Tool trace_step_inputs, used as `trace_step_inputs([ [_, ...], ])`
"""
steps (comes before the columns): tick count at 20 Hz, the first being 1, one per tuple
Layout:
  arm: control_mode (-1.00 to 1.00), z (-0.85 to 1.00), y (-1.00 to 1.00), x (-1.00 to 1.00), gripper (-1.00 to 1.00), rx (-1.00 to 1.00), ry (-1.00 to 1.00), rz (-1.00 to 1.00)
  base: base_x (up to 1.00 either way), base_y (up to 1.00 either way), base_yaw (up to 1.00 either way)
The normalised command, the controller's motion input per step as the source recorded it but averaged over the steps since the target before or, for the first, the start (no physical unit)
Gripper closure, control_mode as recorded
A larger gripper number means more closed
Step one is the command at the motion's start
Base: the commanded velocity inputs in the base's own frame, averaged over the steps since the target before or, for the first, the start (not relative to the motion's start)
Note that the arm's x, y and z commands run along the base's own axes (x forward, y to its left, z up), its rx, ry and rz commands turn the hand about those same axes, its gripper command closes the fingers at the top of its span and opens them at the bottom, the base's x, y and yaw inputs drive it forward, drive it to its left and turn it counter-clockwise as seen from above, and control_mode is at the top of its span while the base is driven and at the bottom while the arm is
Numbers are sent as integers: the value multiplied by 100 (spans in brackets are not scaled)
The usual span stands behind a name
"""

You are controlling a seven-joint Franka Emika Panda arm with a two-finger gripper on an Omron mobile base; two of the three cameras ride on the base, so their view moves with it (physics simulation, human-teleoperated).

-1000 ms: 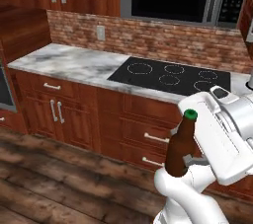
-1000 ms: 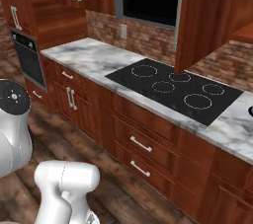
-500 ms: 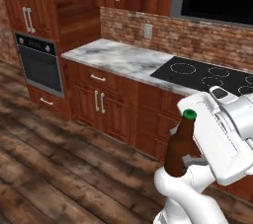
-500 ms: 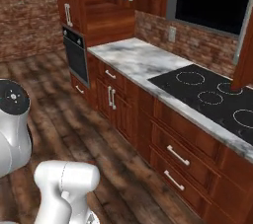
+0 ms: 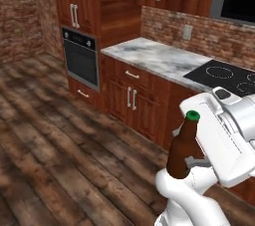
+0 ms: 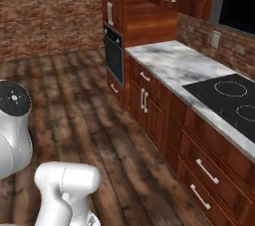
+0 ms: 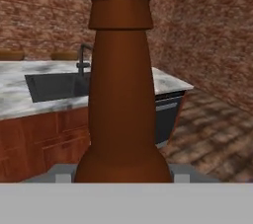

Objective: Get the candle and the beer from the cabinet and move them to the dining counter.

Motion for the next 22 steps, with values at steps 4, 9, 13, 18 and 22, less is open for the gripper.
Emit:
trace_step_inputs([
  [4,100,0,0,0,100,0,0,0,-14,26,37],
  [9,100,0,0,0,100,0,0,0,-11,24,38],
  [13,100,0,0,0,100,0,0,0,-9,21,38],
  [18,100,0,0,0,100,0,0,0,-10,14,40],
  [22,100,0,0,0,100,0,0,0,-2,11,41],
])
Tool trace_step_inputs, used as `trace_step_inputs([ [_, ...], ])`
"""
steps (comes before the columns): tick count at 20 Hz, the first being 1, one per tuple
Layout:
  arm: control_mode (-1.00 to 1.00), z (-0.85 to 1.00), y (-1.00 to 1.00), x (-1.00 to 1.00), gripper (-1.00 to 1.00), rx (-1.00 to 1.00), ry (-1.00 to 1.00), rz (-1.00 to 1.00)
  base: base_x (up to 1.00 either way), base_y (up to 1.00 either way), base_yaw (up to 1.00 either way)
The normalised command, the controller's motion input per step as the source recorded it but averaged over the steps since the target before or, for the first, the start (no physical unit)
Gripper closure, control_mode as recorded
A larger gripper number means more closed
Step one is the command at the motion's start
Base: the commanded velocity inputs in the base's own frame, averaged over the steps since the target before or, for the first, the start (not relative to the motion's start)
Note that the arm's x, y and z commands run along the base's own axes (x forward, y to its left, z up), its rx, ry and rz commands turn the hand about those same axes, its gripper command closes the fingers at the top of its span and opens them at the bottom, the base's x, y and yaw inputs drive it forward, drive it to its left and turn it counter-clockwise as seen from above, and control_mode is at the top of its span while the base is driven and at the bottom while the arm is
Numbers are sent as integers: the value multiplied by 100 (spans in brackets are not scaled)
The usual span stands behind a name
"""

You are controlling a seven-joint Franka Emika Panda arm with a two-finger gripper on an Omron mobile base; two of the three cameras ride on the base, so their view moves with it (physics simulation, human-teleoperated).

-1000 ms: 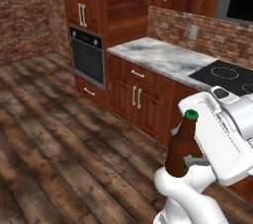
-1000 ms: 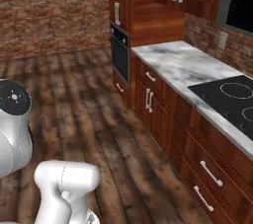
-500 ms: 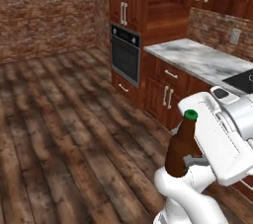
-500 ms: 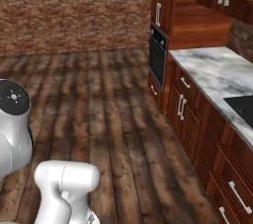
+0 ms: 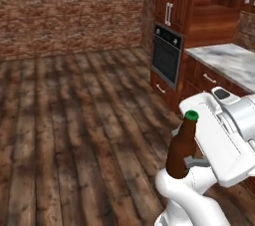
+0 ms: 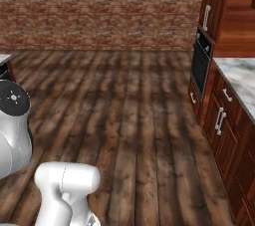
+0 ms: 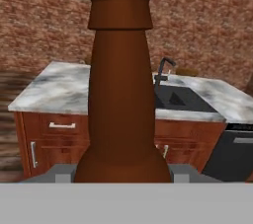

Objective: Get the candle and the beer from the cabinet and move them to the dining counter.

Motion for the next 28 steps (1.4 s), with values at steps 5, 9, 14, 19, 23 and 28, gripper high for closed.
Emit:
trace_step_inputs([
  [5,100,0,0,0,100,0,0,0,0,8,42],
  [9,100,0,0,0,100,0,0,0,3,5,42],
  [14,100,0,0,0,100,0,0,0,39,-3,37],
  [19,100,0,0,0,100,0,0,0,68,-30,32],
  [23,100,0,0,0,100,0,0,0,83,-45,31],
  [28,100,0,0,0,100,0,0,0,95,-50,30],
])
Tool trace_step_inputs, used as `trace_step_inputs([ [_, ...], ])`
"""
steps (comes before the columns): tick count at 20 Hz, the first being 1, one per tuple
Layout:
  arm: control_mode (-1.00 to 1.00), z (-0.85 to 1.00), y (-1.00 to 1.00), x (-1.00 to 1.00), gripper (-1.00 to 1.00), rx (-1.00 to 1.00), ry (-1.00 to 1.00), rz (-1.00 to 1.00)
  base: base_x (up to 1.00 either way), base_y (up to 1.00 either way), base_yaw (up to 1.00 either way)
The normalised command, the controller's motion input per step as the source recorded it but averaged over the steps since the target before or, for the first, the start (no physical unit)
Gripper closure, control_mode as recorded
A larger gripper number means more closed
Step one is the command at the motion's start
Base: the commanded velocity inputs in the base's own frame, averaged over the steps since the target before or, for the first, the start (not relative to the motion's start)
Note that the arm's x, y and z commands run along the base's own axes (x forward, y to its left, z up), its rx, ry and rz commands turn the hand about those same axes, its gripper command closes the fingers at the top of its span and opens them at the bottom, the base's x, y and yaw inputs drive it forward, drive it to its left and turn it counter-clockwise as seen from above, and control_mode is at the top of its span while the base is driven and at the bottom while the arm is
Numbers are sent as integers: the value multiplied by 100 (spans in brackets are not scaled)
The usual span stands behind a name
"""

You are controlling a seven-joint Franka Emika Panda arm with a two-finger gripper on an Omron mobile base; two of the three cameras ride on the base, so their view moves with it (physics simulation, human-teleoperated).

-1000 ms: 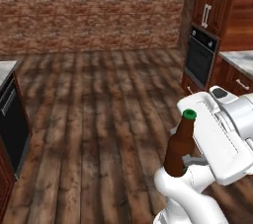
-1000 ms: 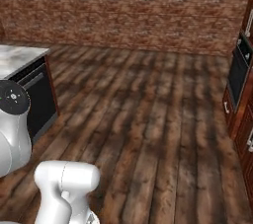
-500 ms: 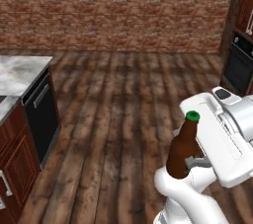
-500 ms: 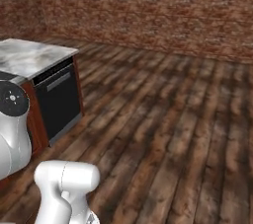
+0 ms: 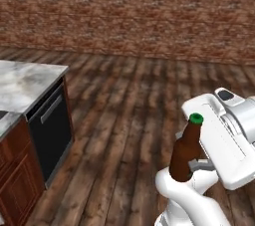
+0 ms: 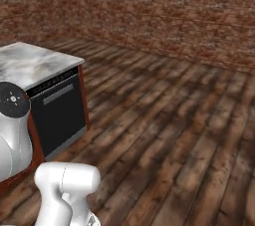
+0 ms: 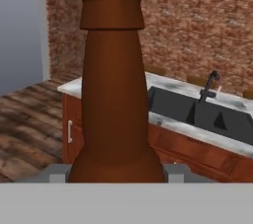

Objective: Get the candle and the beer from the cabinet and move them to the dining counter.

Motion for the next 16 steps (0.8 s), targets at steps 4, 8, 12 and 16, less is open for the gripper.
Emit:
trace_step_inputs([
  [4,100,0,0,0,100,0,0,0,100,-55,29],
  [8,100,0,0,0,100,0,0,0,100,-59,30],
  [12,100,0,0,0,100,0,0,0,100,-60,30],
  [16,100,0,0,0,100,0,0,0,99,-60,30],
])
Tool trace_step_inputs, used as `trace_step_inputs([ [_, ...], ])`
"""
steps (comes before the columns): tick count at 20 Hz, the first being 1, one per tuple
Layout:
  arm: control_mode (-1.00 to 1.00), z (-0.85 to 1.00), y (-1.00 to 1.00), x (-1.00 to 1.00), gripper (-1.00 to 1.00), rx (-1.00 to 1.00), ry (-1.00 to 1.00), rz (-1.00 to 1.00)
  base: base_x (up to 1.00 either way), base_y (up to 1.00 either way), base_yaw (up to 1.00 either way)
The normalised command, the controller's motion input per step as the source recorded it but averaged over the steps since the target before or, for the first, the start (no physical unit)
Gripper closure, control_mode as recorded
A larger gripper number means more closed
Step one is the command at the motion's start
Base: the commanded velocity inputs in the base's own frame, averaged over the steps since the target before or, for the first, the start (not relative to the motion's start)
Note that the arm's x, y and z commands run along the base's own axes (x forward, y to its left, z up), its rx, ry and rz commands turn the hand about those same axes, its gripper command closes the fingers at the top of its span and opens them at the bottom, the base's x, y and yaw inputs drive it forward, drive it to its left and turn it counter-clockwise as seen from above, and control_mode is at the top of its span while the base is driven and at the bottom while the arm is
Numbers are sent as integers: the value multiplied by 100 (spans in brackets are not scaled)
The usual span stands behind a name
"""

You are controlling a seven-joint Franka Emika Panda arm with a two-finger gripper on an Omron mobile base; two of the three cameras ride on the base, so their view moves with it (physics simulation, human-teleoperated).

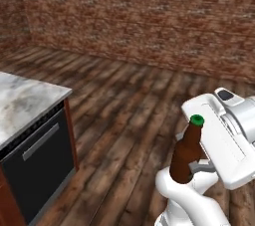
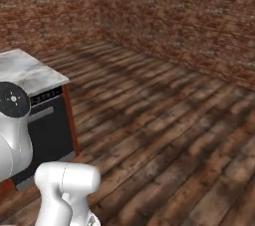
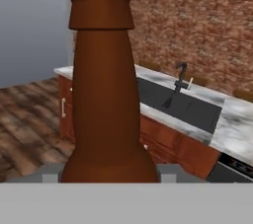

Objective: Get the candle and the beer from the cabinet and move them to the dining counter.

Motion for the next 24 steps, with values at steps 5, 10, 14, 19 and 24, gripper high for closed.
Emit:
trace_step_inputs([
  [5,100,0,0,0,100,0,0,0,99,-59,31],
  [10,100,0,0,0,100,0,0,0,100,-55,31],
  [14,100,0,0,0,100,0,0,0,100,-52,30],
  [19,100,0,0,0,100,0,0,0,100,-51,31],
  [24,100,0,0,0,100,0,0,0,100,-48,31],
])
